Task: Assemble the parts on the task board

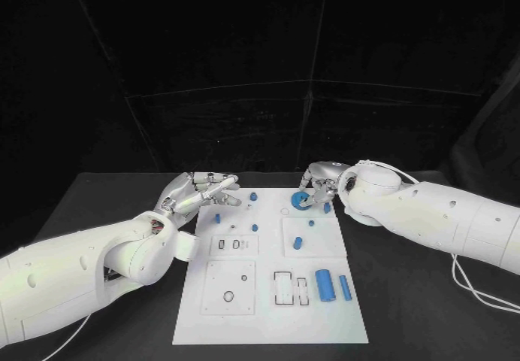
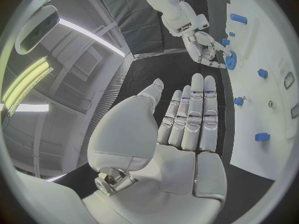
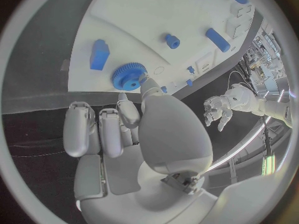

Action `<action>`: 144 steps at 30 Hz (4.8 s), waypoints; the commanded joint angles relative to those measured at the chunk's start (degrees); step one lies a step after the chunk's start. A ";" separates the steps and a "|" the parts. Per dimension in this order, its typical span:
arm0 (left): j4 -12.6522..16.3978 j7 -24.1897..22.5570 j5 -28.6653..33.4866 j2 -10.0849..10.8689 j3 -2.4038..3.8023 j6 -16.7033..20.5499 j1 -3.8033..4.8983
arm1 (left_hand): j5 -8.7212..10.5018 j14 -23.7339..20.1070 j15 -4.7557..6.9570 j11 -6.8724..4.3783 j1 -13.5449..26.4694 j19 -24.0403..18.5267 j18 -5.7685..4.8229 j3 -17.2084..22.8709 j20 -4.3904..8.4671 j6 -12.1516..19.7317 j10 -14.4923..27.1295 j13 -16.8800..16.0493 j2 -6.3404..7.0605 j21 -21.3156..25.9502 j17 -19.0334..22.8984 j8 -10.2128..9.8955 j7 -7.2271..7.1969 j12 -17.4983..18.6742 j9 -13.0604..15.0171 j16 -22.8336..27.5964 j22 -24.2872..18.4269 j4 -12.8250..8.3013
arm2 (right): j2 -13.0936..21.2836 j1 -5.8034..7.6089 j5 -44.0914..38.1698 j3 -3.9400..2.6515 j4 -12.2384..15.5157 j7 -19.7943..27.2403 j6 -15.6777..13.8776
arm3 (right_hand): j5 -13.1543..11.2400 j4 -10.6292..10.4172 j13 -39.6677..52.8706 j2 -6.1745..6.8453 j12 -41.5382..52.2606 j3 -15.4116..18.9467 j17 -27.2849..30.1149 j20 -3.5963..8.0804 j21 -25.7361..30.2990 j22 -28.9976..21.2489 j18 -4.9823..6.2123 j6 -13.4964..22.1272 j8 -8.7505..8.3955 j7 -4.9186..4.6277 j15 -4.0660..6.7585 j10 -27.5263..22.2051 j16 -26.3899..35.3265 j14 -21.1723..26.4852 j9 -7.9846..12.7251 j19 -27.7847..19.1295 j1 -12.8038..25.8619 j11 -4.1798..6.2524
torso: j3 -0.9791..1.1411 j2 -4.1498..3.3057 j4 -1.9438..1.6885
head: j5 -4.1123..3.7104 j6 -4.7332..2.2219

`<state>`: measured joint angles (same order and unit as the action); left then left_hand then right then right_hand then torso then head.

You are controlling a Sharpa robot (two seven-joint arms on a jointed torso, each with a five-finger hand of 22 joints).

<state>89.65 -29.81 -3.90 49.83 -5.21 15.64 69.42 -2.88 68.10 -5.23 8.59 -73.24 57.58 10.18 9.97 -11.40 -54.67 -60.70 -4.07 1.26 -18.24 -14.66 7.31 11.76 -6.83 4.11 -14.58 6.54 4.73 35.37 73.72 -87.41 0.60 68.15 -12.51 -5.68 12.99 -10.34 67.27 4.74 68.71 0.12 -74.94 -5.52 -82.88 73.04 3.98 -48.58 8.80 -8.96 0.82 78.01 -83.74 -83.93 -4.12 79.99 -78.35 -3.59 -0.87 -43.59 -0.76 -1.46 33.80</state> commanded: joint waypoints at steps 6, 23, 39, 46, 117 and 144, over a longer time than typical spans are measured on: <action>-0.03 -0.09 -0.21 -0.06 0.05 -0.88 0.07 | 0.01 0.01 0.03 0.01 -0.30 0.41 0.33 0.13 -0.13 -0.13 -0.30 0.05 -0.63 0.42 -0.12 -0.30 0.14 0.25 -0.10 0.37 -0.12 -0.46 | -0.15 -0.03 -0.96 -0.01 -0.09 1.05 3.10 | -0.26 0.82 1.55 -0.64 1.58 -0.17 -3.22 -0.05 -0.48 0.23 -0.53 -0.53 0.96 0.35 -0.06 0.87 -0.40 -3.79 -0.17 0.38 -0.91 0.06 | 0.01 0.02 0.10 | 0.10 0.15; -0.22 -0.01 -0.21 -0.06 0.04 -1.04 0.07 | 0.01 0.01 0.03 0.01 -0.31 0.41 0.33 0.13 -0.13 -0.14 -0.30 0.05 -0.64 0.42 -0.13 -0.31 0.14 0.25 -0.10 0.37 -0.12 -0.48 | -0.60 -0.42 -3.82 0.01 -0.19 1.77 -3.64 | -4.17 4.52 4.99 -5.65 4.33 -6.10 -5.21 0.67 -1.54 2.60 -0.95 -7.52 4.53 1.51 0.93 2.34 -1.45 -4.14 -0.97 1.54 -5.48 1.09 | 0.01 0.05 0.10 | 0.20 0.34; -0.08 0.22 -0.21 0.20 0.04 -1.25 0.07 | 0.01 -0.03 0.03 0.01 -0.44 0.41 0.33 0.24 -0.12 -0.16 -0.34 0.05 -0.76 0.46 -0.21 -0.36 0.16 0.33 -0.10 0.44 -0.17 -0.64 | 0.25 -0.64 -5.10 0.00 5.96 2.89 -11.00 | -2.52 5.28 5.09 -4.86 3.60 -10.43 -5.18 1.45 -1.93 3.48 -1.13 -9.38 4.25 2.26 1.52 2.37 -1.38 -4.08 -0.74 1.92 -2.20 1.80 | 0.01 0.04 -0.04 | 0.71 0.30; 0.00 0.22 -0.21 0.14 0.04 -1.36 0.07 | 0.01 -0.03 0.03 0.01 -0.44 0.41 0.33 0.24 -0.12 -0.16 -0.34 0.05 -0.76 0.46 -0.21 -0.36 0.16 0.33 -0.10 0.44 -0.17 -0.64 | -3.52 -0.66 -3.71 0.00 6.87 2.46 -12.95 | -0.04 4.92 4.76 -4.06 2.91 -11.76 -4.75 1.13 -1.94 3.55 -1.15 -8.36 2.99 1.75 1.10 1.92 -1.13 -3.99 -0.28 1.94 -0.58 1.42 | -0.02 -0.02 -0.13 | 0.80 0.19; -0.34 0.36 -0.21 0.24 0.05 -1.31 0.12 | 0.01 -0.14 0.01 0.02 -0.63 0.38 0.32 0.37 -0.13 -0.20 -0.40 0.05 -0.86 0.56 -0.36 -0.46 0.16 0.48 -0.10 0.61 -0.26 -0.96 | -10.46 -3.23 -3.34 0.98 1.63 -0.46 -14.18 | 3.16 -4.74 2.91 -4.32 0.20 1.20 -5.47 -0.90 -1.96 4.12 -1.21 -2.64 -3.89 -0.47 -0.92 0.00 -1.35 -4.09 -0.21 2.16 13.19 -0.84 | 0.09 -0.08 0.13 | 1.37 0.92; -2.50 0.29 -0.20 -0.26 0.03 -1.83 0.05 | 0.01 -0.21 0.02 -0.02 -0.94 0.38 0.32 0.61 -0.12 -0.29 -0.53 0.05 -1.02 0.66 -0.55 -0.56 0.11 0.63 -0.10 0.77 -0.35 -1.39 | 13.28 -3.40 23.00 1.01 5.60 22.79 -12.45 | 0.05 4.38 0.49 -2.12 -3.20 0.30 -3.42 -0.28 -0.77 1.85 -0.73 -1.88 -5.19 0.08 -0.28 -2.12 0.03 -3.54 0.13 0.57 -1.01 -0.15 | 0.98 0.63 1.60 | 0.96 -0.28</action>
<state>87.17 -29.17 -3.92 49.71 -5.22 14.78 69.45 -2.88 68.10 -5.22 8.59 -73.97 57.58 10.16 10.61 -11.40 -54.67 -60.70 -4.07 0.53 -17.98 -15.14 7.11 11.76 -6.41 4.09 -14.14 6.26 3.78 48.85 70.36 -67.07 1.61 74.20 6.95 -20.12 13.39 -6.14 67.81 2.32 65.66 0.35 -74.92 -5.83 -83.99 74.91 3.08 -50.73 3.97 -8.85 0.30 76.34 -83.98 -84.03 -4.04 80.87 -78.94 -3.79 -0.15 -42.87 0.94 -0.46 33.53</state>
